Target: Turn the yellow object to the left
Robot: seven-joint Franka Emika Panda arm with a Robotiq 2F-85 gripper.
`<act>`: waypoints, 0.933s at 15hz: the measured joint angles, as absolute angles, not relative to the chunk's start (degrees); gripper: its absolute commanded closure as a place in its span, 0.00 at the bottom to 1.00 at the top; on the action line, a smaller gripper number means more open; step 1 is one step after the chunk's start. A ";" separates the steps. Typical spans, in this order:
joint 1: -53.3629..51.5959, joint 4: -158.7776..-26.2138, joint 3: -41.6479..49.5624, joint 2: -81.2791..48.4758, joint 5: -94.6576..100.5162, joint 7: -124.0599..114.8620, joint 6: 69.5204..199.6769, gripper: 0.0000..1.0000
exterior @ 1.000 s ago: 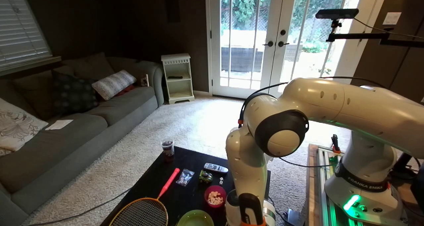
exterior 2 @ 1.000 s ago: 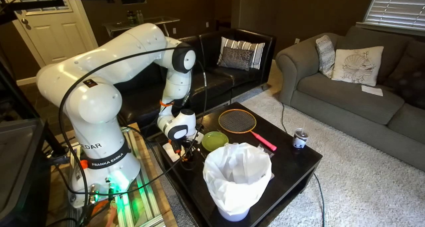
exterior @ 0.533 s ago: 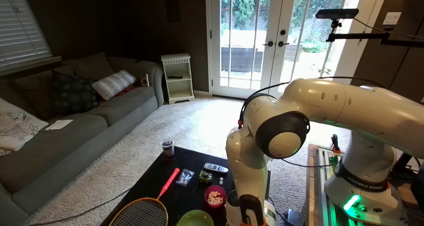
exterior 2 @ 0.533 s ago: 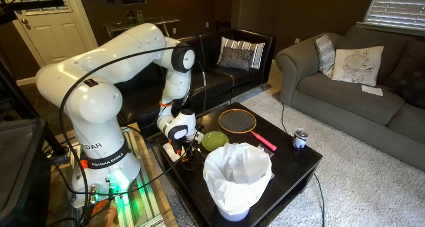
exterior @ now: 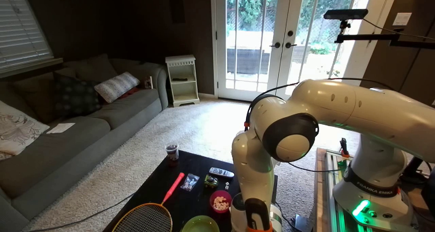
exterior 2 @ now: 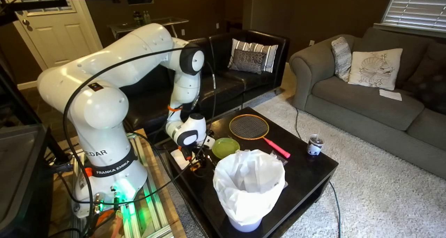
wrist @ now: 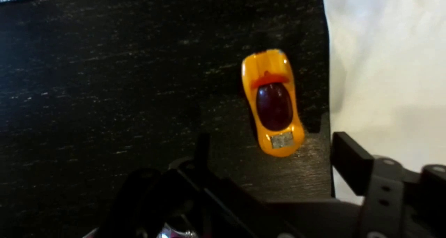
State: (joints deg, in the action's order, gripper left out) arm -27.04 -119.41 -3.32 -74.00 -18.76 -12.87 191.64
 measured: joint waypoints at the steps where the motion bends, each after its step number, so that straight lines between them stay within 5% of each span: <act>1: -27.01 -119.85 -3.27 -73.24 -18.76 -12.87 191.79 0.00; 14: -16.25 -134.60 -8.71 -49.15 -13.05 -9.19 180.66 0.00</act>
